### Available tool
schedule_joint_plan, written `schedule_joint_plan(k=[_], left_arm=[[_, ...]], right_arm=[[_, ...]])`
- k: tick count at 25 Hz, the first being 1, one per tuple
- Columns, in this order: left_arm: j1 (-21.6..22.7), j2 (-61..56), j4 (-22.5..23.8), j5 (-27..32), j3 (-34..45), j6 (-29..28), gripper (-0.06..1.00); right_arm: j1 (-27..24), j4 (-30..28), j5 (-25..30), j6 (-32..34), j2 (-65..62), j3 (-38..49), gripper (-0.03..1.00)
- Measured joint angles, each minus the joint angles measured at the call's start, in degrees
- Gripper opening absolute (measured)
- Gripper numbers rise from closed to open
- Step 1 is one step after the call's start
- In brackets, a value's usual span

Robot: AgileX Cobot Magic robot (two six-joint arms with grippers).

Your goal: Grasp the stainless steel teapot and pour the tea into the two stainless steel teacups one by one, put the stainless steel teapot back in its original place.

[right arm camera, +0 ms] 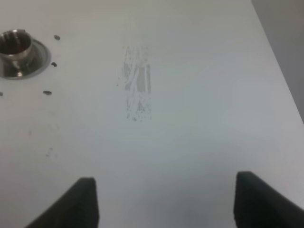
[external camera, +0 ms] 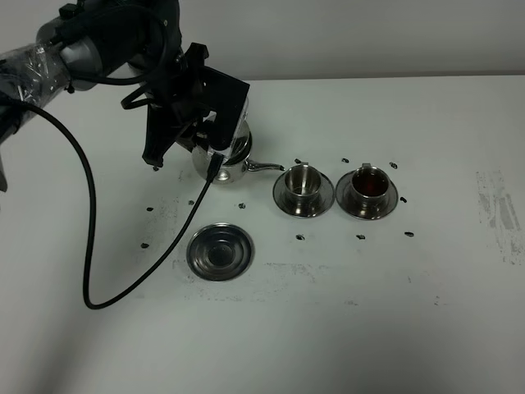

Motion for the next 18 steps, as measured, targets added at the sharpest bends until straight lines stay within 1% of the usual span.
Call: schedule_joint_plan(k=[2, 11, 13, 18], left_arm=[[0.0, 1.0, 0.7, 0.0, -1.4, -0.5, 0.18], [-0.3, 4.3, 1.2, -0.1, -6.2, -0.9, 0.18], [-0.5, 4.6, 2.0, -0.4, -6.6, -0.7, 0.18], [-0.7, 4.8, 2.4, -1.7, -7.0, 0.3, 0.18]], right_arm=[[0.0, 0.0, 0.0, 0.0, 0.0, 0.0, 0.58], [0.0, 0.0, 0.0, 0.0, 0.0, 0.0, 0.58], [0.0, 0.0, 0.0, 0.0, 0.0, 0.0, 0.58], [0.0, 0.0, 0.0, 0.0, 0.0, 0.0, 0.58]])
